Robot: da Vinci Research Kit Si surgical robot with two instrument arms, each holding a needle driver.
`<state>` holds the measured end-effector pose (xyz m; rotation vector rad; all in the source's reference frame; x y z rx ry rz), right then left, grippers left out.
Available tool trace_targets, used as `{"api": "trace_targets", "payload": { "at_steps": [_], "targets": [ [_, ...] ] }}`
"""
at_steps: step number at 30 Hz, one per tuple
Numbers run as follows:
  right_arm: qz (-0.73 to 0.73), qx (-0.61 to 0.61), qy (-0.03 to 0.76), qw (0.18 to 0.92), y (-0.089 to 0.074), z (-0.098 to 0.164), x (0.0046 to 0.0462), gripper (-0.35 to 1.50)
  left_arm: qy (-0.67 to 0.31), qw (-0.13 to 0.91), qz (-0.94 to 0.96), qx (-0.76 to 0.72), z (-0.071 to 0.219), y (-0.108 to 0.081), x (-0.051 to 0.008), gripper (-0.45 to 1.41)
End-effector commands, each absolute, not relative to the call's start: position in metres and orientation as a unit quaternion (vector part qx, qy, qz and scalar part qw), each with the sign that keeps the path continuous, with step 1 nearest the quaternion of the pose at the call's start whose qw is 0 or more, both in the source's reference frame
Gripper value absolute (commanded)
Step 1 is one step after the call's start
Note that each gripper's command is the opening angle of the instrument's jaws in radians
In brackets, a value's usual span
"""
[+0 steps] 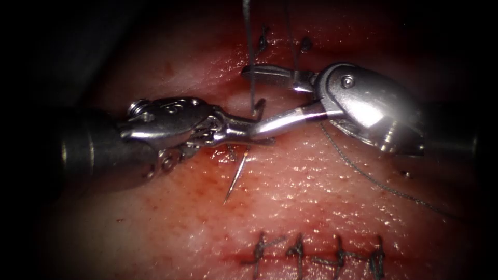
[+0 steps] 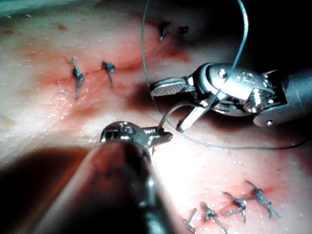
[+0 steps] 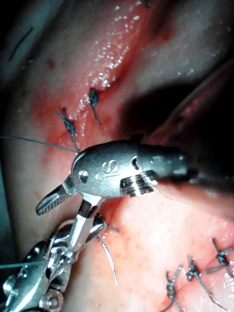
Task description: Wound Closure
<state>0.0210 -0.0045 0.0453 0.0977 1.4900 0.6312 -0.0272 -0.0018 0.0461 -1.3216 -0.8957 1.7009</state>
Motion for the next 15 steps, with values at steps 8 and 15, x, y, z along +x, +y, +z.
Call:
{"api": "trace_targets", "payload": {
  "at_steps": [8,15],
  "targets": [
    [0.317,-0.057,0.613,0.722,-0.0058,0.0441,0.0226,1.14,-0.328,0.422,0.658,-0.531,0.047,-0.0017,-0.0276,-0.45],
    [0.322,-0.077,0.599,0.729,-0.0061,0.0446,0.0229,0.93,-0.321,0.431,0.659,-0.526,0.0469,-0.0019,-0.0277,-0.45]
  ]
}}
